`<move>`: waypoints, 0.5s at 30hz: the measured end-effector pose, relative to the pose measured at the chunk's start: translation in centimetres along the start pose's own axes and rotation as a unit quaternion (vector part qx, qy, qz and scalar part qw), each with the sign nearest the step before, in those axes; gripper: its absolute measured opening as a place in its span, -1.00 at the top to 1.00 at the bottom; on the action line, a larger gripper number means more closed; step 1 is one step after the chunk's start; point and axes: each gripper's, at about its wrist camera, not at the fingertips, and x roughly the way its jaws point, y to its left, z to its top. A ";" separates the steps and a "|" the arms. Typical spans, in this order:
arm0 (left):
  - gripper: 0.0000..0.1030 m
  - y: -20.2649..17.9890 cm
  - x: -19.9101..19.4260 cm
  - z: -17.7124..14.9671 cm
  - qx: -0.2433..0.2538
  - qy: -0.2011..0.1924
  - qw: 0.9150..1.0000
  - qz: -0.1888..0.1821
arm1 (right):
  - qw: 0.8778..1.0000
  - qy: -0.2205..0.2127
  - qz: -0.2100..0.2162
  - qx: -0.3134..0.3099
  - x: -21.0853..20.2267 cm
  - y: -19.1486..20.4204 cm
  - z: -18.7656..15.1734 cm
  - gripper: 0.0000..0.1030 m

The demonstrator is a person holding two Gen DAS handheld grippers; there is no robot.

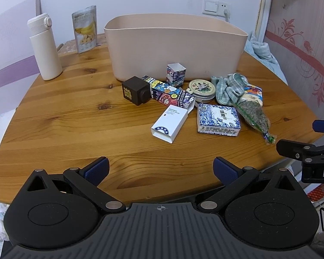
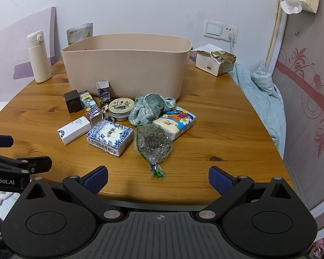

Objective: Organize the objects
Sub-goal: 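Move both tools toward the items in front of the basket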

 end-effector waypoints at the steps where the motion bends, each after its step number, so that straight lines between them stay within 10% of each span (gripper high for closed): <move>1: -1.00 0.0 0.1 0.0 0.000 0.000 1.000 -0.001 | 1.000 0.001 0.000 0.000 0.1 0.0 0.0 -0.97; 15: -1.00 0.0 1.6 0.8 0.000 -0.001 1.000 -0.019 | 1.000 0.004 -0.003 -0.003 1.4 -0.3 0.6 -0.97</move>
